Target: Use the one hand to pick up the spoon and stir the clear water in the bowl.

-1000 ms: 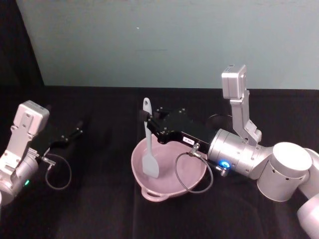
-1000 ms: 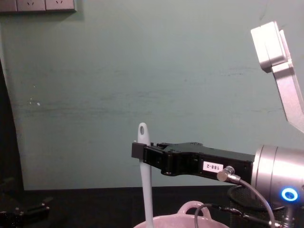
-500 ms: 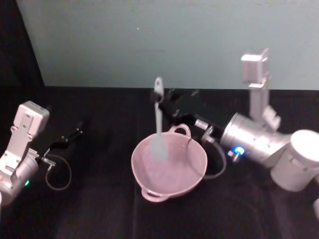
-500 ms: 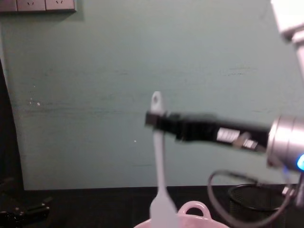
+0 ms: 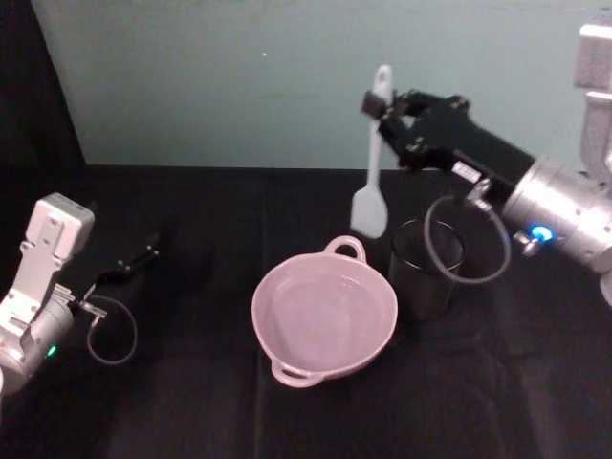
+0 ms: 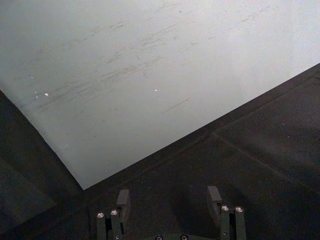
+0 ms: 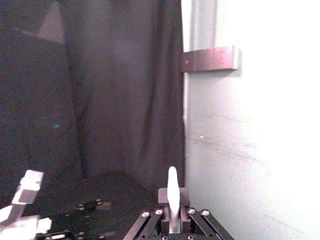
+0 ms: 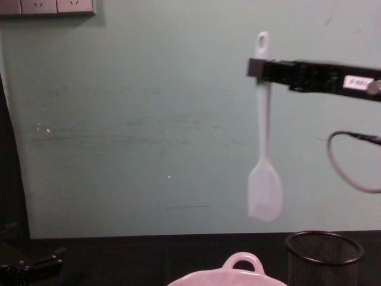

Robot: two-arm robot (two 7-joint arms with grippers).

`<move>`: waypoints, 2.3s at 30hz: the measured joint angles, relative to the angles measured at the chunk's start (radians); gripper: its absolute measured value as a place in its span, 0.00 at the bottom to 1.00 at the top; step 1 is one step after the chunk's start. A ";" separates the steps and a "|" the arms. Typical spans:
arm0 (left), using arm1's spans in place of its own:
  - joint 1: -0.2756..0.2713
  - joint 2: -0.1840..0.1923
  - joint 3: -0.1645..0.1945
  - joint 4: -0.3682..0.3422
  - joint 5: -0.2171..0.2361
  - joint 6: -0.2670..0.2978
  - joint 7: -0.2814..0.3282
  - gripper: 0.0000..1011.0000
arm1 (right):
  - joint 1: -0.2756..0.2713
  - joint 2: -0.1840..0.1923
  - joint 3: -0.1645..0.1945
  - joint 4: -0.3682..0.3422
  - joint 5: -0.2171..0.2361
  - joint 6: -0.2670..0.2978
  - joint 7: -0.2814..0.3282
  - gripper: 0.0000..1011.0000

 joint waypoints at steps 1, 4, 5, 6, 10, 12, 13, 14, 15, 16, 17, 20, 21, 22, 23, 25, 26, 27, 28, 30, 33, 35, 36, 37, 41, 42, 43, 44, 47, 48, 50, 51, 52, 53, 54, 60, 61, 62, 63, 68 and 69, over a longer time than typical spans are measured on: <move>0.000 0.000 0.000 0.000 0.000 0.000 0.000 0.99 | -0.002 0.004 0.006 -0.002 0.000 -0.002 -0.003 0.12; 0.000 0.000 0.000 0.000 0.000 0.000 0.000 0.99 | -0.008 0.016 0.025 -0.004 0.000 -0.005 -0.016 0.12; 0.000 0.000 0.000 0.000 0.000 0.000 0.000 0.99 | -0.010 0.019 0.028 -0.004 0.000 -0.006 -0.018 0.12; 0.000 0.000 0.000 0.000 0.000 0.000 0.000 0.99 | -0.012 0.023 0.035 -0.002 -0.002 -0.007 -0.024 0.12; 0.000 0.000 0.000 0.000 0.000 0.000 0.000 0.99 | -0.018 0.022 0.052 0.023 -0.004 -0.008 -0.043 0.12; 0.000 0.000 0.000 0.000 0.000 0.000 0.000 0.99 | -0.020 0.017 0.057 0.040 -0.005 -0.009 -0.050 0.12; 0.000 0.000 0.000 0.000 0.000 0.000 0.000 0.99 | -0.021 0.014 0.059 0.050 -0.006 -0.010 -0.052 0.12; 0.000 0.000 0.000 0.000 0.000 0.000 0.000 0.99 | -0.021 0.009 0.061 0.071 -0.008 -0.012 -0.055 0.12; 0.000 0.000 0.000 0.000 0.000 0.000 0.000 0.99 | -0.022 0.006 0.062 0.081 -0.009 -0.013 -0.055 0.12; 0.000 0.000 0.000 0.000 0.000 0.000 0.000 0.99 | -0.023 0.001 0.063 0.099 -0.009 -0.016 -0.055 0.12; 0.000 0.000 0.000 0.000 0.000 0.000 0.000 0.99 | -0.023 -0.002 0.063 0.109 -0.009 -0.017 -0.055 0.12; 0.000 0.000 0.000 0.000 0.000 0.000 0.000 0.99 | -0.026 -0.013 0.064 0.140 -0.010 -0.019 -0.054 0.12; 0.000 0.000 0.000 0.000 0.000 0.000 0.000 0.99 | -0.028 -0.015 0.064 0.148 -0.010 -0.019 -0.053 0.12; 0.000 0.000 0.000 0.000 0.000 0.000 0.000 0.99 | -0.029 -0.017 0.064 0.155 -0.010 -0.019 -0.053 0.12; 0.000 0.000 0.000 0.000 0.000 0.000 0.000 0.99 | -0.030 -0.020 0.064 0.160 -0.010 -0.019 -0.051 0.12; 0.000 0.000 0.000 0.000 0.000 0.000 0.000 0.99 | -0.034 -0.028 0.065 0.180 -0.007 -0.019 -0.047 0.12; 0.000 0.000 0.000 0.000 0.000 0.000 0.000 0.99 | -0.037 -0.033 0.067 0.193 -0.001 -0.019 -0.044 0.12; 0.000 0.000 0.000 0.000 0.000 0.000 0.000 0.99 | -0.039 -0.036 0.068 0.198 0.002 -0.019 -0.042 0.12; 0.000 0.000 0.000 0.000 0.000 0.000 0.000 0.99 | -0.041 -0.039 0.070 0.205 0.008 -0.018 -0.039 0.12; 0.000 0.000 0.000 0.000 0.000 0.000 0.000 0.99 | -0.046 -0.048 0.075 0.227 0.028 -0.014 -0.031 0.12; 0.000 0.000 0.000 0.000 0.000 0.000 0.000 0.99 | -0.052 -0.058 0.083 0.249 0.057 -0.003 -0.024 0.12; 0.000 0.000 0.000 0.000 0.000 0.000 0.000 0.99 | -0.056 -0.065 0.089 0.266 0.082 0.010 -0.021 0.12; 0.000 0.000 0.000 0.000 0.000 0.000 0.000 0.99 | -0.058 -0.066 0.091 0.269 0.090 0.015 -0.021 0.12; 0.000 0.000 0.000 0.000 0.000 0.000 0.000 0.99 | -0.059 -0.067 0.092 0.271 0.097 0.020 -0.022 0.12; 0.000 0.000 0.000 0.000 0.000 0.000 0.000 0.99 | -0.067 -0.074 0.102 0.284 0.140 0.058 -0.041 0.12; 0.000 0.000 0.000 0.000 0.000 0.000 0.000 0.99 | -0.068 -0.074 0.103 0.286 0.148 0.064 -0.045 0.12; 0.000 0.000 0.000 0.000 0.000 0.000 0.000 0.99 | -0.070 -0.075 0.105 0.288 0.156 0.070 -0.049 0.12; 0.000 0.000 0.000 0.000 0.000 0.000 0.000 0.99 | -0.071 -0.075 0.106 0.289 0.162 0.074 -0.052 0.12; 0.000 0.000 0.000 0.000 0.000 0.000 0.000 0.99 | -0.073 -0.077 0.111 0.302 0.194 0.095 -0.060 0.12; 0.000 0.000 0.000 0.000 0.000 0.000 0.000 0.99 | -0.074 -0.078 0.114 0.308 0.211 0.102 -0.061 0.12; 0.000 0.000 0.000 0.000 0.000 0.000 0.000 0.99 | -0.075 -0.079 0.118 0.314 0.227 0.106 -0.061 0.12; 0.000 0.000 0.000 0.000 0.000 0.000 0.000 0.99 | -0.077 -0.079 0.120 0.317 0.234 0.107 -0.062 0.12; 0.000 0.000 0.000 0.000 0.000 0.000 0.000 0.99 | -0.079 -0.079 0.124 0.321 0.248 0.109 -0.063 0.13; 0.000 0.000 0.000 0.000 0.000 0.000 0.000 0.99 | -0.081 -0.079 0.127 0.324 0.255 0.109 -0.064 0.15; 0.000 0.000 0.000 0.000 0.000 0.000 0.000 0.99 | -0.083 -0.079 0.130 0.326 0.262 0.109 -0.066 0.17; 0.000 0.000 0.000 0.000 0.000 0.000 0.000 0.99 | -0.096 -0.069 0.151 0.336 0.302 0.096 -0.085 0.35; 0.000 0.000 0.000 0.000 0.000 0.000 0.000 0.99 | -0.098 -0.067 0.154 0.338 0.307 0.095 -0.086 0.36; 0.000 0.000 0.000 0.000 0.000 0.000 0.000 0.99 | -0.100 -0.065 0.156 0.339 0.312 0.094 -0.087 0.42; 0.000 0.000 0.000 0.000 0.000 0.000 0.000 0.99 | -0.102 -0.063 0.157 0.341 0.316 0.094 -0.088 0.45; 0.000 0.000 0.000 0.000 0.000 0.000 0.000 0.99 | -0.113 -0.042 0.160 0.342 0.339 0.100 -0.095 0.62; 0.000 0.000 0.000 0.000 0.000 0.000 0.000 0.99 | -0.115 -0.039 0.160 0.342 0.343 0.102 -0.095 0.65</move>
